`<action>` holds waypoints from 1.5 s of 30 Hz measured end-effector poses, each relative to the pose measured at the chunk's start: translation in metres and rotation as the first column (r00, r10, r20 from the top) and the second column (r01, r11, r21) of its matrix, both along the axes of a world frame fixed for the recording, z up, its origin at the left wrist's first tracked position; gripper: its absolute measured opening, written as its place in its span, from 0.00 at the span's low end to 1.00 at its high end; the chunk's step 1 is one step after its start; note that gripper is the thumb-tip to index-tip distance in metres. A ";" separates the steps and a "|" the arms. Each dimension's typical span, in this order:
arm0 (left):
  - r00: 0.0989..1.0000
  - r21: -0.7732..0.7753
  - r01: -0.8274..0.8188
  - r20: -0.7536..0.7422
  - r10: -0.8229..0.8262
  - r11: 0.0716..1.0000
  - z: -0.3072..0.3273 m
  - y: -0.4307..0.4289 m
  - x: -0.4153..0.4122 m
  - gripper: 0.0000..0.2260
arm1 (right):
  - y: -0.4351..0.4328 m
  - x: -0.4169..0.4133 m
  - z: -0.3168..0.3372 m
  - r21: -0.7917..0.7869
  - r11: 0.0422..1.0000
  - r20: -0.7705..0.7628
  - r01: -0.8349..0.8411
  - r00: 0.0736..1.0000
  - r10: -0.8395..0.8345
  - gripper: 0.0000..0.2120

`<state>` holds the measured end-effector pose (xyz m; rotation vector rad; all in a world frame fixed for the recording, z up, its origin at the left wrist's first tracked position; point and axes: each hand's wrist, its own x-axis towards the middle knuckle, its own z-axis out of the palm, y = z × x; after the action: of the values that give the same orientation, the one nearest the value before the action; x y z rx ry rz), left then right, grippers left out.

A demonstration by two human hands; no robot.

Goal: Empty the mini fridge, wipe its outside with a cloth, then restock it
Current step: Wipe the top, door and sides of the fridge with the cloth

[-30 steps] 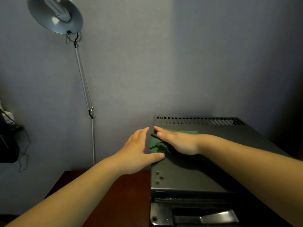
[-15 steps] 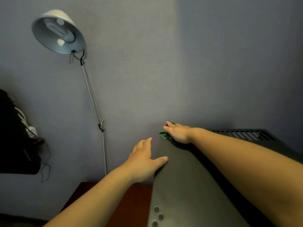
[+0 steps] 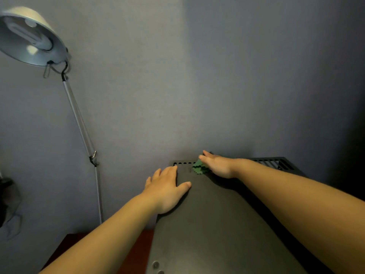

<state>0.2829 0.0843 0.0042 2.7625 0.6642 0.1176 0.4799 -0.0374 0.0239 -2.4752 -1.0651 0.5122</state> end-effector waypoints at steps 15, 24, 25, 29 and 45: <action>0.999 0.056 -0.042 0.009 0.042 0.998 0.002 -0.005 -0.003 0.38 | 0.057 -0.051 0.009 0.091 0.973 -0.087 -0.213 0.971 0.221 0.32; 0.998 0.030 -0.041 -0.054 0.042 0.999 0.008 -0.010 -0.009 0.38 | -0.035 0.013 -0.003 0.047 0.994 -0.016 0.100 0.995 -0.099 0.48; 0.998 0.034 -0.033 -0.059 0.035 0.999 0.008 -0.010 -0.010 0.38 | -0.051 0.021 -0.003 0.044 0.990 -0.015 0.136 0.991 -0.135 0.45; 0.996 0.063 -0.010 -0.086 0.015 0.998 0.008 -0.010 -0.009 0.36 | -0.094 0.034 0.002 0.061 0.971 -0.064 0.231 0.972 -0.228 0.39; 0.999 -0.038 -0.040 -0.004 0.040 0.998 0.004 -0.007 -0.005 0.41 | -0.013 -0.029 0.004 0.089 0.994 -0.025 0.066 0.998 -0.064 0.45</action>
<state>0.2775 0.0770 0.0079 2.7143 0.7158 0.1074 0.4508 -0.0500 0.0282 -2.4107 -0.9742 0.4609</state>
